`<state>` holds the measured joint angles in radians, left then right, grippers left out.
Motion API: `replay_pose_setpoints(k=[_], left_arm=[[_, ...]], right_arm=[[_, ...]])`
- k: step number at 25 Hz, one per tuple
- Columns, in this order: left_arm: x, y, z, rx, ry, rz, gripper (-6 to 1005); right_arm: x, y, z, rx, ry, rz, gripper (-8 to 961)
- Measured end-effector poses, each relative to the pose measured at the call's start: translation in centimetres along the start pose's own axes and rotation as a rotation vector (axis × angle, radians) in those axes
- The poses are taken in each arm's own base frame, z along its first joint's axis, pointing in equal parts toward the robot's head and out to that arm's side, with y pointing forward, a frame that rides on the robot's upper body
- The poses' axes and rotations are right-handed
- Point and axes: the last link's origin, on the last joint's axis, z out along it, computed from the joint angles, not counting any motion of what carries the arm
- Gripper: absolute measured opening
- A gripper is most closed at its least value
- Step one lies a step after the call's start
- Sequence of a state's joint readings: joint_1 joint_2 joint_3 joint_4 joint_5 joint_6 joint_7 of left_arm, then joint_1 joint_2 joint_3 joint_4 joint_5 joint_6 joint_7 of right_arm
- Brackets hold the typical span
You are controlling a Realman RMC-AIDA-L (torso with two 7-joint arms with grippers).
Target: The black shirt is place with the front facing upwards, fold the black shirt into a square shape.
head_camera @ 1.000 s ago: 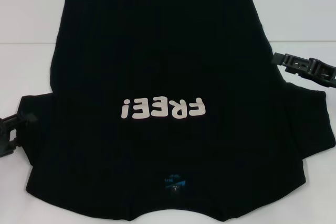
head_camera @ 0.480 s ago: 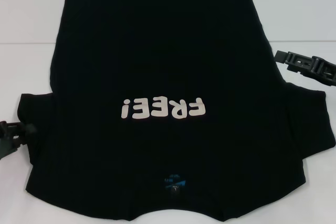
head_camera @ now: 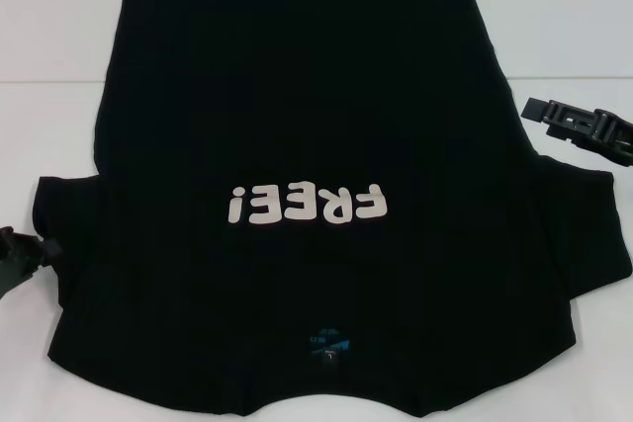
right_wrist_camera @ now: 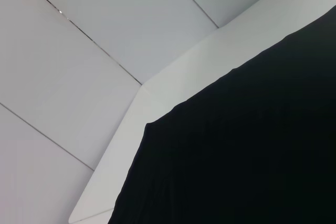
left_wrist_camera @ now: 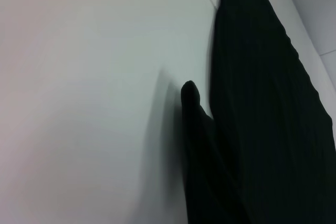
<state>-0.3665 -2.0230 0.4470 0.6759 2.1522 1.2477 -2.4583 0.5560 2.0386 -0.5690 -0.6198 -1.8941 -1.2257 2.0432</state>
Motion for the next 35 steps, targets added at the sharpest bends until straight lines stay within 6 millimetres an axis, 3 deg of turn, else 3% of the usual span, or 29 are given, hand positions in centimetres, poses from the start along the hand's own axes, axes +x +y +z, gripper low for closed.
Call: replay_pose_setpoints(k=[10, 18, 35], left_arm=[[3.0, 0.6, -2.5, 0.092, 0.008, 0.198, 26], [5.0, 1.1, -2.9, 0.205, -0.008, 0.241, 29], [5.7, 1.0, -3.4, 0.266, 0.027, 0.228, 34]], right_arm=[[0.0, -0.1, -0.1, 0.001, -0.005, -0.003, 789], [0.0, -0.1, -0.1, 0.0, -0.006, -0.001, 789], [-0.1, -0.1, -0.2, 0.001, -0.007, -0.001, 789]])
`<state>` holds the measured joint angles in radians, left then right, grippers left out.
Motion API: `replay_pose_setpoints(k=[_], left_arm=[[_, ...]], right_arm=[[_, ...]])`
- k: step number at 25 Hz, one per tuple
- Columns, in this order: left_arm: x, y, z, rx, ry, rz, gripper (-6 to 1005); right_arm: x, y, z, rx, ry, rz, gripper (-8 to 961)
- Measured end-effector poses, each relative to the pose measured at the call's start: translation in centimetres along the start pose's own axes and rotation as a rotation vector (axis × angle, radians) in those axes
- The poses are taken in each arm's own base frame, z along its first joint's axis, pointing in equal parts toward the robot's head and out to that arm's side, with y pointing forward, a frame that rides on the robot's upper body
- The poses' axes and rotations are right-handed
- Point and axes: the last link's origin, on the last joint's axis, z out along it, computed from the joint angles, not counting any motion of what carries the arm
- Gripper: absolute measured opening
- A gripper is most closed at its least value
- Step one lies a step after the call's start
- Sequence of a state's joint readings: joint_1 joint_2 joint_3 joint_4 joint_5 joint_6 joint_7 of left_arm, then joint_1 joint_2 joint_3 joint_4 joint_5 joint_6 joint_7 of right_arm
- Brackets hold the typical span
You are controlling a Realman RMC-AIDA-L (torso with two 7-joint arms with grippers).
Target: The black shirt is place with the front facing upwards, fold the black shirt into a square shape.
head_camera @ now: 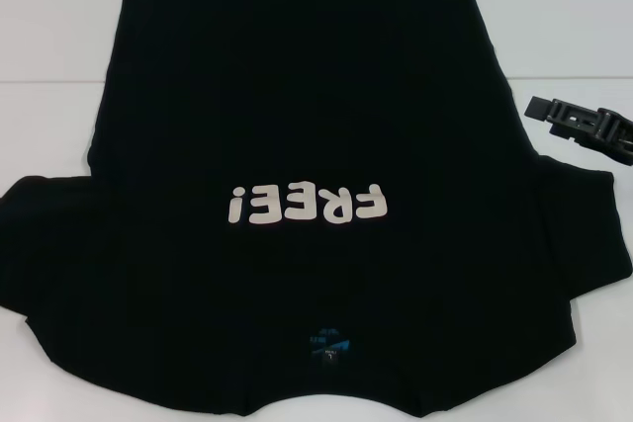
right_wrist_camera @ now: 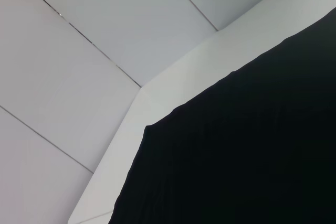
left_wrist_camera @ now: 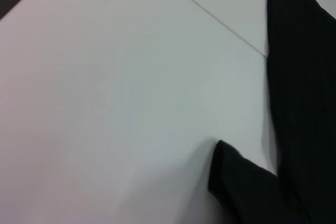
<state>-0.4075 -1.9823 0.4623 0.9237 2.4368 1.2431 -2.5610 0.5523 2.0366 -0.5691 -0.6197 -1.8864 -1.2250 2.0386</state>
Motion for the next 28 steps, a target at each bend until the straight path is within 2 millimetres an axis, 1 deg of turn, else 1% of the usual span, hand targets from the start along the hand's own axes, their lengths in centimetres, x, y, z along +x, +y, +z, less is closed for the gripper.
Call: replay_pose_setpoints(k=[3, 6, 8, 10, 14, 15, 17, 20, 22, 25, 28], left_arm=[[0.4, 0.8, -0.1, -0.018, 0.003, 0.018, 35], [0.6, 2.6, -0.2, -0.068, -0.012, 0.041, 36], [0.7, 4.0, -0.4, -0.118, -0.03, 0.042, 36], [0.8, 6.0, -0.4, -0.181, -0.067, 0.029, 37], [1.2, 9.2, 0.0, -0.257, -0.14, 0.024, 38], [1.2, 10.1, 0.3, -0.272, -0.155, 0.034, 39], [1.1, 11.2, 1.0, -0.286, -0.169, 0.047, 39], [0.4, 13.0, 2.7, -0.301, -0.187, 0.07, 40], [-0.2, 13.6, 4.2, -0.289, -0.191, 0.08, 41], [-1.1, 14.0, 6.2, -0.266, -0.219, 0.101, 42], [-1.5, 14.2, 7.1, -0.272, -0.252, 0.169, 42]], right_arm=[[0.0, 0.0, 0.0, 0.0, -0.001, 0.002, 789], [0.0, 0.0, 0.0, -0.001, -0.002, 0.003, 789], [0.0, 0.0, 0.0, -0.001, -0.002, 0.004, 789], [0.0, 0.0, 0.0, -0.002, -0.002, 0.005, 789], [0.0, 0.0, 0.0, -0.002, -0.001, 0.005, 788], [0.0, 0.1, 0.0, -0.003, 0.0, 0.004, 788], [0.0, 0.1, 0.0, -0.003, 0.0, 0.004, 788], [0.0, 0.0, 0.0, -0.002, -0.001, 0.003, 788], [0.1, 0.0, 0.1, -0.002, -0.001, 0.003, 788], [0.0, 0.0, 0.0, -0.001, -0.001, 0.002, 788], [0.0, -0.1, -0.1, 0.002, 0.0, 0.001, 788]])
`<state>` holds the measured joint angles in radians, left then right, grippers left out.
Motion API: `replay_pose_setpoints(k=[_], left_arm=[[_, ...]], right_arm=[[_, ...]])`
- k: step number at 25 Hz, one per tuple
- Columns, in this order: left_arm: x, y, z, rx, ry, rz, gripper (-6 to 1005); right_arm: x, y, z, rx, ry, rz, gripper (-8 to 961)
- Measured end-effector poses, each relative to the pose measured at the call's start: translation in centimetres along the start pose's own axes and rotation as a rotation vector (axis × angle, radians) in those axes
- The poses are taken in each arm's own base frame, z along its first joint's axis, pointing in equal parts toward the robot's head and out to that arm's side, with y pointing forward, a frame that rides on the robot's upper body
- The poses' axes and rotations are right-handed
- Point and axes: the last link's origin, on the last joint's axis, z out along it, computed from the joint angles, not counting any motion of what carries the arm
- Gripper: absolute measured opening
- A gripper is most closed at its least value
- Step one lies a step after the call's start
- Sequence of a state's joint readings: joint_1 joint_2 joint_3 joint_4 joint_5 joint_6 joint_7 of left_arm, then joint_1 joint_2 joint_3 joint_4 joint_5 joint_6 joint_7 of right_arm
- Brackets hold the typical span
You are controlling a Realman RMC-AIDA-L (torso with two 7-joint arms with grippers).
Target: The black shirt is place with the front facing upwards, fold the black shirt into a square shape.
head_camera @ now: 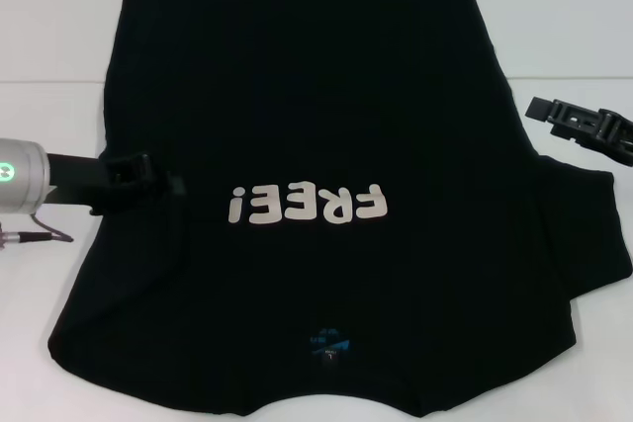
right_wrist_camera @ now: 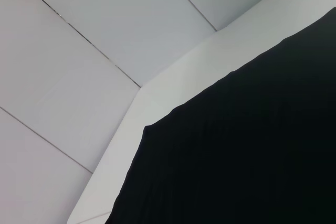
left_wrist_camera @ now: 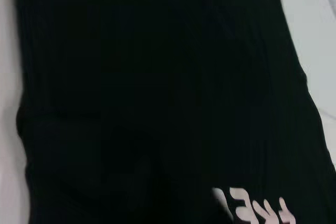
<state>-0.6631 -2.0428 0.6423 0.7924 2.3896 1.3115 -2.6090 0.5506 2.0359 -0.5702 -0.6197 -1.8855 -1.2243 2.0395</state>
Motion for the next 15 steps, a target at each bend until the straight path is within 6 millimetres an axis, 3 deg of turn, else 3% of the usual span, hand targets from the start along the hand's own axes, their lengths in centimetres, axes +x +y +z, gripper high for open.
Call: replay_pose_setpoints(k=[5, 8, 10, 15], left_arm=[[-0.3, 1.0, -1.7, -0.115, 0.005, 0.174, 44], [-1.4, 1.7, -3.6, -0.267, 0.059, 0.336, 145], [-2.5, 1.0, -4.6, -0.305, 0.093, 0.418, 213], [-3.8, -1.0, -5.6, -0.272, 0.11, 0.39, 441]], right_arm=[[-0.1, -0.1, -0.2, 0.003, 0.001, -0.004, 788], [-0.3, -0.1, -0.4, -0.006, 0.016, -0.02, 788], [-0.4, 0.1, -0.7, -0.024, 0.033, -0.047, 788], [-1.7, 0.2, -3.2, -0.051, 0.125, -0.11, 788]])
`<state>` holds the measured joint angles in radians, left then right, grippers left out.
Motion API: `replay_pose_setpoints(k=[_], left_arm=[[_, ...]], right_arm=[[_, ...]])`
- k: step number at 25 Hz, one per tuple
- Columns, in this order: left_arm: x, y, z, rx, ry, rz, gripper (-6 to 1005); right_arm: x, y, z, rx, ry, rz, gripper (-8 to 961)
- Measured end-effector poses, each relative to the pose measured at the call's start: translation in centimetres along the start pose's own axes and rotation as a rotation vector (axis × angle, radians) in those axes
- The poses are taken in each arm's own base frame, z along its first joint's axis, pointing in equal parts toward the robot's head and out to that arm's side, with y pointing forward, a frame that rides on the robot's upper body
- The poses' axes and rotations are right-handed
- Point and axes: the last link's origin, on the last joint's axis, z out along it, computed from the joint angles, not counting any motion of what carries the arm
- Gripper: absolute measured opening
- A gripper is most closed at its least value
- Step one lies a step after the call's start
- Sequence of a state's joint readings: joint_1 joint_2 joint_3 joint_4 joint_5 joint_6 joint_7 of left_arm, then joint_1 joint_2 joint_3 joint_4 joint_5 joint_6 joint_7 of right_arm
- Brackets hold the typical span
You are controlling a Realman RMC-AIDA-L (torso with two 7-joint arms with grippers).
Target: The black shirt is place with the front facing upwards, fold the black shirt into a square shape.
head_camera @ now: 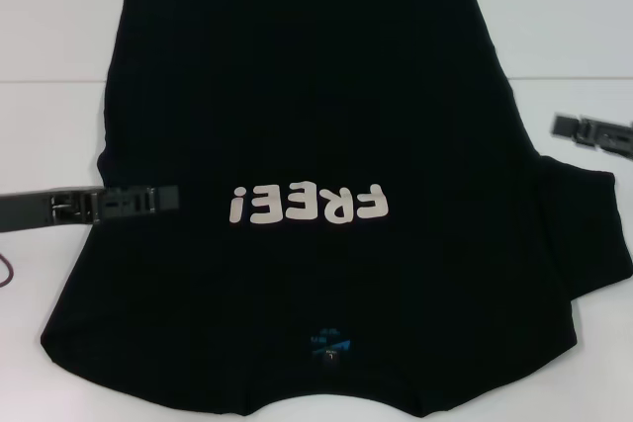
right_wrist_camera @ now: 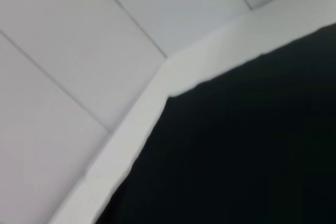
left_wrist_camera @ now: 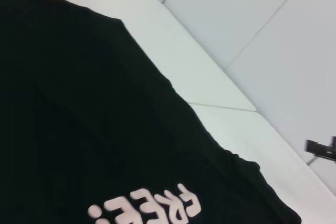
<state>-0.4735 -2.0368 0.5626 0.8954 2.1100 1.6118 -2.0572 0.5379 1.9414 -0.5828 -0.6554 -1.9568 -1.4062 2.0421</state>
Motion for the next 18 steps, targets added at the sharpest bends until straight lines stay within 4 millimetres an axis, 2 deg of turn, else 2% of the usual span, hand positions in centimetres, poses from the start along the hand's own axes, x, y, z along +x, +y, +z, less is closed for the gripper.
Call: replay_pose_setpoints(k=[5, 9, 12, 18], left_arm=[[-0.4, 0.0, -0.1, 0.004, 0.011, -0.018, 649], [-0.4, 0.2, 0.6, 0.0, 0.007, 0.001, 802], [-0.4, 0.3, 0.8, 0.004, 0.011, 0.015, 912], [-0.4, 0.2, 0.7, 0.009, 0.015, 0.017, 943]], right_arm=[[-2.0, -1.5, -3.9, 0.18, 0.164, 0.156, 788], [-2.6, -2.1, -6.1, 0.352, 0.24, 0.228, 788], [-2.2, -2.0, -6.3, 0.376, 0.279, 0.267, 788], [-0.8, -2.8, -5.3, 0.401, 0.306, 0.335, 788]])
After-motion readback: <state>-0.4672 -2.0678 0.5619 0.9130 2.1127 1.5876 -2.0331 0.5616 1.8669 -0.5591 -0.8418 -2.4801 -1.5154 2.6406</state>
